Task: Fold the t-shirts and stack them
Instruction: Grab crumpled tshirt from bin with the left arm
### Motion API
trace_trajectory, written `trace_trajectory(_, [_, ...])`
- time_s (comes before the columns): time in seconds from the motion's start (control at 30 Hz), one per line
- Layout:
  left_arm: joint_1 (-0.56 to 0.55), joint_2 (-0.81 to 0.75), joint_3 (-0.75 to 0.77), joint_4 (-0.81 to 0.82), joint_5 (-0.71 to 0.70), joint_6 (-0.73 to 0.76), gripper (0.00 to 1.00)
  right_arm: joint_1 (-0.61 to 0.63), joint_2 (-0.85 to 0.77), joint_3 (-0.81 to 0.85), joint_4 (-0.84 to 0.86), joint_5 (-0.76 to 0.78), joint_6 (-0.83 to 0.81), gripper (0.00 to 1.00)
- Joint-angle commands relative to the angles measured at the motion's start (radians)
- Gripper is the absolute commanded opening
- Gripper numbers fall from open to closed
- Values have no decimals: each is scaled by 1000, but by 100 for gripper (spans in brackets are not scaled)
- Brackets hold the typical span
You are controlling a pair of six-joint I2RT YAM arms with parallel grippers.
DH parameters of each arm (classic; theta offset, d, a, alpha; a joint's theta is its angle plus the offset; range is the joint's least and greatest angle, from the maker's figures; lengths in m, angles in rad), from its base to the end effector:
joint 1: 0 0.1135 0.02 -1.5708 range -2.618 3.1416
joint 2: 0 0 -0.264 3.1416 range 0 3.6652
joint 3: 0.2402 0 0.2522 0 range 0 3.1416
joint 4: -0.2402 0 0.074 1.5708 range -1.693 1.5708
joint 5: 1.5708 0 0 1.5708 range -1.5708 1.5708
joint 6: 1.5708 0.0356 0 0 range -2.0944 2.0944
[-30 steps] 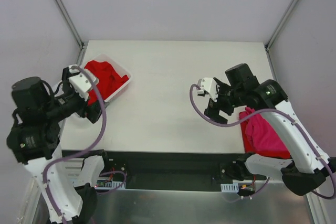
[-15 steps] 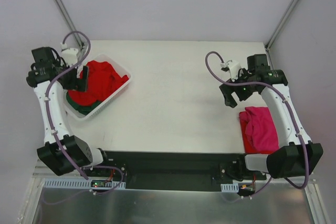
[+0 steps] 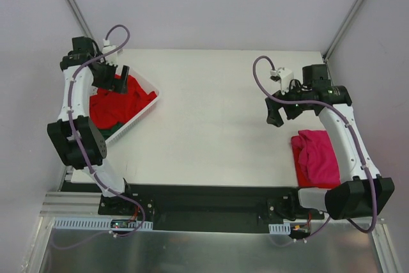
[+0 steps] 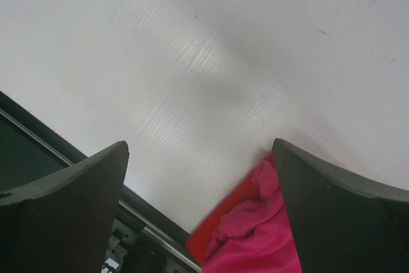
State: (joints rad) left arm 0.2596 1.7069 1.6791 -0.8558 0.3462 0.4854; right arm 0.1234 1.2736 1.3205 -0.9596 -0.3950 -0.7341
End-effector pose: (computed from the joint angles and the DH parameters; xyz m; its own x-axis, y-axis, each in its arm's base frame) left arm 0.3612 0.0834 0.3451 -0.6764 0.2745 -0.6835 0.3190 0.9456 0.0640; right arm 0.2463 0.0444 0.3528 -0.3503 -0.6665 -0.6580 -0.7837 0.5933 -0.1837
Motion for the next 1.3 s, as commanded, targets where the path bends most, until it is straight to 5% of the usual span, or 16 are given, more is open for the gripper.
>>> trace_trajectory(0.0, [-20, -10, 1, -29, 23, -45, 99, 15, -16, 65, -1, -56, 35, 100])
trace_trajectory(0.2, [-11, 60, 51, -31, -145, -82, 99, 36, -49, 28, -22, -51, -13, 100])
trace_trajectory(0.87, [3, 191, -41, -9, -153, -84, 98, 48, -59, 9, -54, -93, -67, 100])
trace_trajectory(0.9, [4, 192, -36, -9, -154, -82, 88, 47, -57, 8, -53, -96, -67, 100])
trace_trajectory(0.97, [3, 188, -32, -8, -153, -85, 6, 48, -56, 3, -54, -99, -65, 100])
trace_trajectory(1.0, [1, 185, -29, -8, -157, -91, 0, 50, -54, 3, -54, -97, -65, 100])
trace_trajectory(1.27, [-54, 44, 42, -8, -228, -53, 0, 50, -45, -6, -60, -90, -74, 100])
